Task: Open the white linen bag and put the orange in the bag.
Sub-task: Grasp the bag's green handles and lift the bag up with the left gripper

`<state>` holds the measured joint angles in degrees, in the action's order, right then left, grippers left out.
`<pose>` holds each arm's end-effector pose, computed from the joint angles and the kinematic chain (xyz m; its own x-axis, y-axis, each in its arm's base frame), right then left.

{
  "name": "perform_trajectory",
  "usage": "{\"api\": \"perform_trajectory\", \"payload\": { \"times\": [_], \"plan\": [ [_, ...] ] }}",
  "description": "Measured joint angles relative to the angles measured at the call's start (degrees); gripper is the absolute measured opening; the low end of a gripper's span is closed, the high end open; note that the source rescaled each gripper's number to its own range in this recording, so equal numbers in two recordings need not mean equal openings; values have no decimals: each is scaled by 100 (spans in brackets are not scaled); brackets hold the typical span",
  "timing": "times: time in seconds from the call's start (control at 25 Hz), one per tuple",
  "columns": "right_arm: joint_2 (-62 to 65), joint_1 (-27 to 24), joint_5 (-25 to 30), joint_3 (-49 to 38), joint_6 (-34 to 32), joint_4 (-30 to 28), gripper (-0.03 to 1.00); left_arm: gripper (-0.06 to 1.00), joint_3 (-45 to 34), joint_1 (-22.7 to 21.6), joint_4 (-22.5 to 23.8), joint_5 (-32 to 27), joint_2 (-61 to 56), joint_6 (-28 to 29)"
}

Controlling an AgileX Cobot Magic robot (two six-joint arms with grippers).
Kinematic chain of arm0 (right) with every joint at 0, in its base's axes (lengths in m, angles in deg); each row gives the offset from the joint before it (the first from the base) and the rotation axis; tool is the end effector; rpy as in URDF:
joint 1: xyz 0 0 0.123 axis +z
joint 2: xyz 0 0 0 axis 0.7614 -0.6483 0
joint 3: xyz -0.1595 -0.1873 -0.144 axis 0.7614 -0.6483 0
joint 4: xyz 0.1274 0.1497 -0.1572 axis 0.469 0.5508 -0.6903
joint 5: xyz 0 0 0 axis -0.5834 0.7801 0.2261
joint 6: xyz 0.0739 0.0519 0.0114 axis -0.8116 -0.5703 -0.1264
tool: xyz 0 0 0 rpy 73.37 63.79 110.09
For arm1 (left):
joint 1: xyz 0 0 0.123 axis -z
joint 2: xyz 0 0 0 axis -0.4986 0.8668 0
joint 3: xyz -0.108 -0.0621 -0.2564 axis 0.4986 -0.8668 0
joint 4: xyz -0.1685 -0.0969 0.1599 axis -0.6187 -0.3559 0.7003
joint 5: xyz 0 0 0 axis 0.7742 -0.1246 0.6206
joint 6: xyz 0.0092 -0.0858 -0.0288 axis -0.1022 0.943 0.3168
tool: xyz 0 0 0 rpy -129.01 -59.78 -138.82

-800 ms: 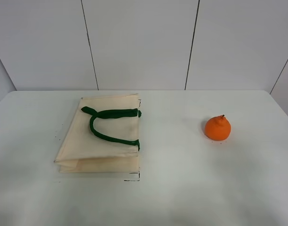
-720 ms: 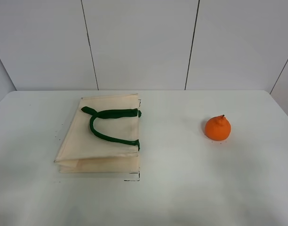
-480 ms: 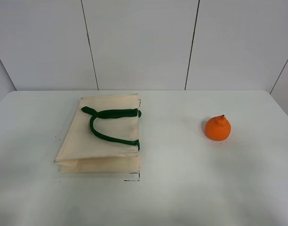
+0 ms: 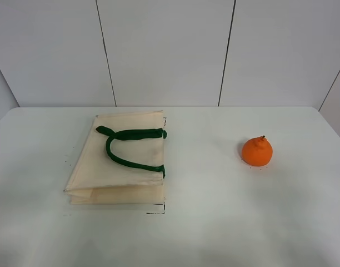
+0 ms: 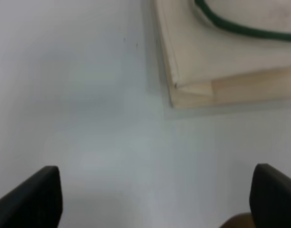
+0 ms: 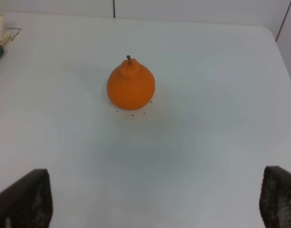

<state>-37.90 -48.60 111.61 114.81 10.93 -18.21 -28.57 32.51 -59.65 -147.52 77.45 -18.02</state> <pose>-0.0030 0.0000 0.2767 -0.4350 0.0125 -0.9004 -0.0085 0.9998 0.0180 0.0081 0.0008 0.2848 -0.5114 0.0560 -0.8575 0.0525 0.9980 0.0339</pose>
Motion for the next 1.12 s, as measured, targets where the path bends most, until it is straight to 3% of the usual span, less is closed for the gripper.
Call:
{"api": "perform_trajectory", "payload": {
  "times": [0.28, 0.48, 0.88, 1.12],
  "plan": [
    [0, 0, 0, 0, 0, 0, 100, 100, 746, 0, 0, 168, 2261, -113],
    [0, 0, 0, 0, 0, 0, 100, 100, 1585, 0, 0, 492, 4512, -147],
    [0, 0, 0, 0, 0, 0, 100, 100, 4347, 0, -5, 530, 8689, 44],
    [0, 0, 0, 0, 0, 0, 100, 100, 5910, 228, 67, 97, 10414, 483]
  ]
}}
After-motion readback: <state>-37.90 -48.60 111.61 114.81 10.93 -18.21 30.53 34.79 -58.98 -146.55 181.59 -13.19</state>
